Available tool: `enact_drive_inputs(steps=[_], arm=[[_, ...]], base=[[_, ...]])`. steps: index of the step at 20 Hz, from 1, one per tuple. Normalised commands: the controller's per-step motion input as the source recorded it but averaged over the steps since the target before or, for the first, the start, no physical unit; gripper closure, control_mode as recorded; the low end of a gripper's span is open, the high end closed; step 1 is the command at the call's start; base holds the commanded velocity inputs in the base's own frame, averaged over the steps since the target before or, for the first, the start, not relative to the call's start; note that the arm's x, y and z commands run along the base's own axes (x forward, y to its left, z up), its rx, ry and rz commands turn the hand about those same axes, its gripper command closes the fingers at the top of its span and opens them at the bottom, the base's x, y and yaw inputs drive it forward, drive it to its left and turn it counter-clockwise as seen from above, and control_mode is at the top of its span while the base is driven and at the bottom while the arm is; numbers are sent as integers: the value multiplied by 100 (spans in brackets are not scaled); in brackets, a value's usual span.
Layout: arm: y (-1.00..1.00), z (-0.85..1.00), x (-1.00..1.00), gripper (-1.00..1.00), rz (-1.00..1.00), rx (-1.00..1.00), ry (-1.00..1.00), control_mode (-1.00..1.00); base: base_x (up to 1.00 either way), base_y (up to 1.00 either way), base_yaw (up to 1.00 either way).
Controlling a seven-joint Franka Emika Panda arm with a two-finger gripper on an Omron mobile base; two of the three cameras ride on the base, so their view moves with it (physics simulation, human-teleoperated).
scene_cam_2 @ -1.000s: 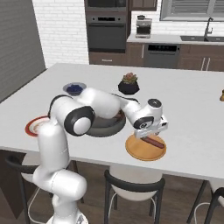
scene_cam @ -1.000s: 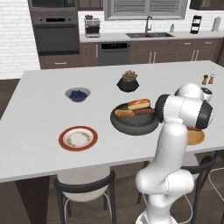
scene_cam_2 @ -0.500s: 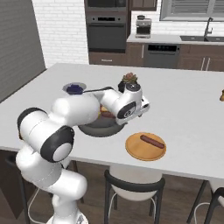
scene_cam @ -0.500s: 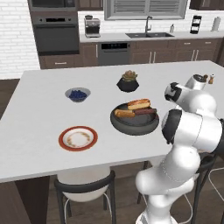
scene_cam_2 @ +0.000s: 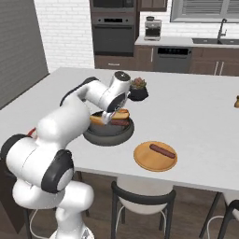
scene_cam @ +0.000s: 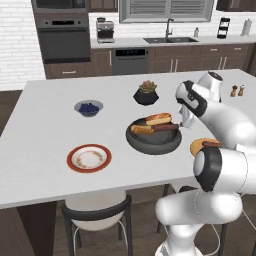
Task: Place one bun and one sausage from the bowl on each plate.
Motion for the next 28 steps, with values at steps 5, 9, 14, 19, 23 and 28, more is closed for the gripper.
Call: enact_drive_inputs(steps=[5, 9, 14, 19, 23, 28], arm=[[100, -9, 30, -100, 54, 0, 1, -100], [92, -49, 40, -100, 49, 0, -3, -100], [24, -31, 2, -100, 6, -4, -8, -100], [-8, -39, 13, -100, 0, 0, -5, -100], [0, -30, 69, -100, 0, 0, 0, -100], [5, -14, 51, -100, 0, 0, -2, -100]], base=[[0, 0, 0], [0, 0, 0], [0, 0, 0], [0, 0, 0], [0, 0, 0], [0, 0, 0]])
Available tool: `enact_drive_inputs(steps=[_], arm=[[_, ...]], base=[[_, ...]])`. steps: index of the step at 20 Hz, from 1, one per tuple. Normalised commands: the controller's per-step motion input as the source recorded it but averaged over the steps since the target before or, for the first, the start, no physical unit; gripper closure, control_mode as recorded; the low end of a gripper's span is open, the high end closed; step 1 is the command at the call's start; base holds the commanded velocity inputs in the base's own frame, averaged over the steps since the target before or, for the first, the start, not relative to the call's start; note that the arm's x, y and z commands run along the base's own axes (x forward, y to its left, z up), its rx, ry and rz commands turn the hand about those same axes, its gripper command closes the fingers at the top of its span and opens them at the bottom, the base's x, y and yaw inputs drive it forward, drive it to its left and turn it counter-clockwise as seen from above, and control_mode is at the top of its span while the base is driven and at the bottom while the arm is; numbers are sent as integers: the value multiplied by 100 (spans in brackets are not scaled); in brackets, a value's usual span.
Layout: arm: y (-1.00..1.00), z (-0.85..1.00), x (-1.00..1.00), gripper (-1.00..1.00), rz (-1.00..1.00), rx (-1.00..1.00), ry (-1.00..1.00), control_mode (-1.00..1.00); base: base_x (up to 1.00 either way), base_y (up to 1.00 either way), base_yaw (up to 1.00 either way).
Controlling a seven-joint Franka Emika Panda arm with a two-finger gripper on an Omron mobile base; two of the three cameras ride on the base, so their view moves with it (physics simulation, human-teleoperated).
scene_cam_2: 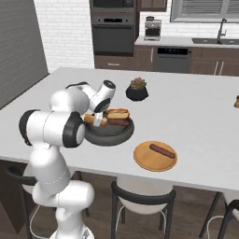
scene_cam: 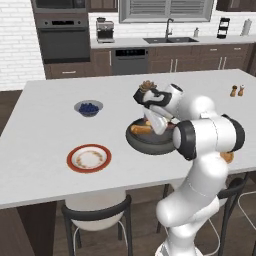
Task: Place one bun and one sausage from the bowl on each plate.
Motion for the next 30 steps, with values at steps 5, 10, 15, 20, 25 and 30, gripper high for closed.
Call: enact_drive_inputs(steps=[5, 10, 15, 20, 25, 30], arm=[[14, -28, 35, -100, 0, 0, -3, -100], [21, -36, 19, -100, 0, 0, 0, -100], [12, -26, 4, 100, 0, 0, -1, -100], [3, -4, 0, 100, 0, 0, -5, -100], [-24, 48, -51, 100, -1, -3, 0, -100], [-96, 44, -100, 100, -13, 0, -10, -100]], base=[[0, 0, 0], [0, 0, 0], [0, 0, 0], [0, 0, 0], [0, 0, 0], [0, 0, 0]])
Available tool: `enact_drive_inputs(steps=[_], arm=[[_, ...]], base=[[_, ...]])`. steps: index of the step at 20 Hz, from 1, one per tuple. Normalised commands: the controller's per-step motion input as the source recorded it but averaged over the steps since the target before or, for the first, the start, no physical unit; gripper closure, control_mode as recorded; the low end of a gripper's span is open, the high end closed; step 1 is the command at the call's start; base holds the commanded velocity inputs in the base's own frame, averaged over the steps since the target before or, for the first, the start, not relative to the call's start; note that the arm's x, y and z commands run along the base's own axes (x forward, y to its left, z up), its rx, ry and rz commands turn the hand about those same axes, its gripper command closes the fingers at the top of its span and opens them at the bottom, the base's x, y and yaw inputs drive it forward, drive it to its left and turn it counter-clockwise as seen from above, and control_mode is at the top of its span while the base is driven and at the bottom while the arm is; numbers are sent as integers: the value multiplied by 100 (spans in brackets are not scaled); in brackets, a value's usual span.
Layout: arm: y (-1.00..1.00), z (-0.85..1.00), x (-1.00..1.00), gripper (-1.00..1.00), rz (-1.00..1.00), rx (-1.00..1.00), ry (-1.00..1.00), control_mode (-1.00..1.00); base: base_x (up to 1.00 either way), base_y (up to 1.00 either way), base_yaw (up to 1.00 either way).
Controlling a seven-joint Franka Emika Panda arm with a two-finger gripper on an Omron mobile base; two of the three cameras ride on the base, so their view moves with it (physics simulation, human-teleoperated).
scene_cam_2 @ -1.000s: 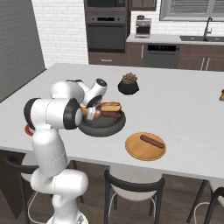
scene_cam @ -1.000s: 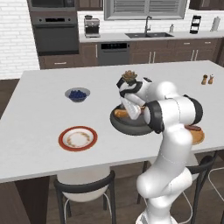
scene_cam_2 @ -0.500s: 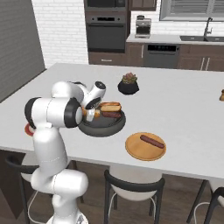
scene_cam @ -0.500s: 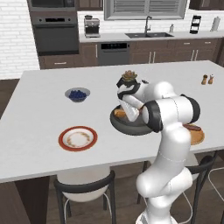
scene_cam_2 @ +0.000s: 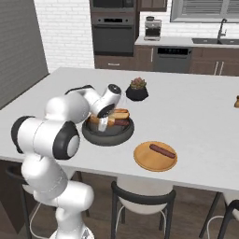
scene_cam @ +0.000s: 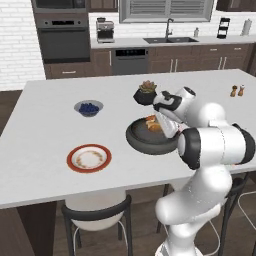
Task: Place one bun and one sausage from the bowl on each plate.
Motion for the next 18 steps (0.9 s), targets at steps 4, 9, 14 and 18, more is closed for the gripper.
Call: enact_drive_inputs(steps=[4, 9, 14, 18], arm=[[-100, 50, -90, 100, -25, -3, -7, -100], [-100, 20, -40, 100, -37, -10, 8, -100], [-100, -13, 0, 100, -47, -5, 22, -100], [-100, -24, -3, 100, -48, 0, 3, -100]], base=[[0, 0, 0], [0, 0, 0], [0, 0, 0], [0, 0, 0]])
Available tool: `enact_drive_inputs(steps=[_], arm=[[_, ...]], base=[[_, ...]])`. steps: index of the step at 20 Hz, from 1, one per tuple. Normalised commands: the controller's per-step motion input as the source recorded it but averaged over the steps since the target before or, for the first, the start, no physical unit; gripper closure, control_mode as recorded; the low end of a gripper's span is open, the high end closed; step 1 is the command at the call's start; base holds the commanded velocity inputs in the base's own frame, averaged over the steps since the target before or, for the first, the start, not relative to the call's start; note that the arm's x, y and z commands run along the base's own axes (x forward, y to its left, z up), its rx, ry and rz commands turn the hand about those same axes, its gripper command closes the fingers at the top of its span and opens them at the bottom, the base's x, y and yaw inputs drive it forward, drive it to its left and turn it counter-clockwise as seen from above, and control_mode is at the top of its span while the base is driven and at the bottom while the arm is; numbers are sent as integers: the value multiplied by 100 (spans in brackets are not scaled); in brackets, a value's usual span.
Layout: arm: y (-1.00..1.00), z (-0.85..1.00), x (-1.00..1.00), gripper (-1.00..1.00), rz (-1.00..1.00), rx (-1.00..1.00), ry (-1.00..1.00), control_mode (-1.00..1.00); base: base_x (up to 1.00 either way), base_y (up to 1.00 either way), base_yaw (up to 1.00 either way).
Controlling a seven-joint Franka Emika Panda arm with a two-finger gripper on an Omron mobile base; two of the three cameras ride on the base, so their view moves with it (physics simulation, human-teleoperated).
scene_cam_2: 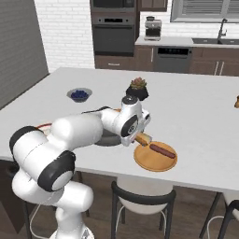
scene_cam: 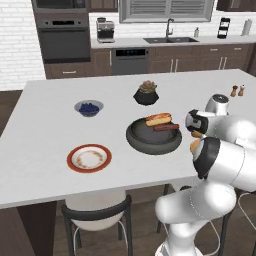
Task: Place one bun and one sausage from the bowl on each plate.
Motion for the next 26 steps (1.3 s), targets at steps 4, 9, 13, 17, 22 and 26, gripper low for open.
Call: enact_drive_inputs(steps=[4, 9, 13, 17, 22, 26], arm=[[-97, -22, -28, 100, -14, 12, 1, -100], [-62, -61, -33, 100, 2, 9, 4, -100], [-10, -43, 1, 100, 14, 1, 3, -100], [18, -29, 1, -100, 19, 0, 0, -100], [5, -1, 3, -100, 13, 0, -5, -100], [1, 3, 21, -100, 11, -3, -2, -100]], base=[[0, 0, 0], [0, 0, 0], [0, 0, 0], [0, 0, 0], [0, 0, 0], [0, 0, 0]])
